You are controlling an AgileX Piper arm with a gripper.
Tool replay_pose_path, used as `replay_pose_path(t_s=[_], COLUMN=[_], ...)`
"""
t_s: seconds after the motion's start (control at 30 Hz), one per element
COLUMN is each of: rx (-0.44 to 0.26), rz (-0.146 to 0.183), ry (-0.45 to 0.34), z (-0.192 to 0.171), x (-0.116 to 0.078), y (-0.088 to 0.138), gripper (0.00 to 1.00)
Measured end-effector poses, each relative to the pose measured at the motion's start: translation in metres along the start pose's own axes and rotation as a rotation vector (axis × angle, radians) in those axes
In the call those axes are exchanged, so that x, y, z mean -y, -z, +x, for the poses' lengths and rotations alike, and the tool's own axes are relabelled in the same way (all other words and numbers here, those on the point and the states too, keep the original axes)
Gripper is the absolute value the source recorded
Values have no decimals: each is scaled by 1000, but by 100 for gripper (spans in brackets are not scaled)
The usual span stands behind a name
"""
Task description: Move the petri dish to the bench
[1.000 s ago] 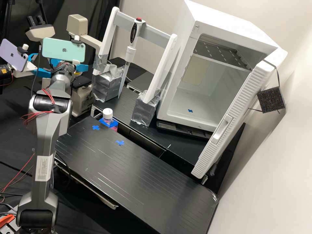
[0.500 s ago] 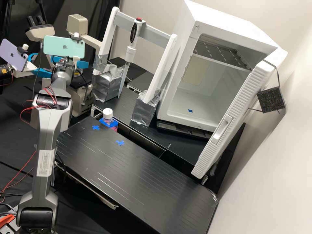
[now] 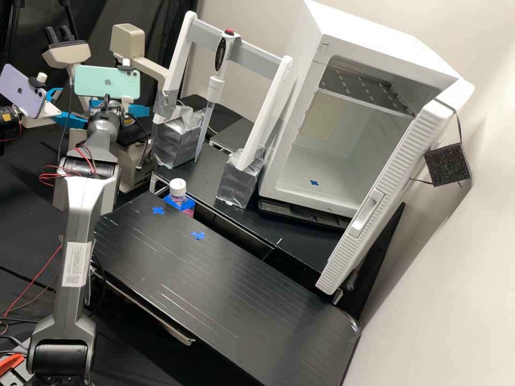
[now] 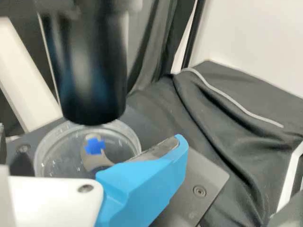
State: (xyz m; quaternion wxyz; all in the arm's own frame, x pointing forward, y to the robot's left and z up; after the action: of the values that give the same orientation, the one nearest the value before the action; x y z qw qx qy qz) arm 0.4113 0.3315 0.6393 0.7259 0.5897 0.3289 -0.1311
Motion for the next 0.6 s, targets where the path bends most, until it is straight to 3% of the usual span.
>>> replay_pose_path(t_s=[0.2,0.43,0.6], rx=[23,23,29], rz=[6,66,66], ry=[20,24,21], z=[6,11,12], x=[5,4,2], y=[-5,-10,-14], gripper=[100,100,100])
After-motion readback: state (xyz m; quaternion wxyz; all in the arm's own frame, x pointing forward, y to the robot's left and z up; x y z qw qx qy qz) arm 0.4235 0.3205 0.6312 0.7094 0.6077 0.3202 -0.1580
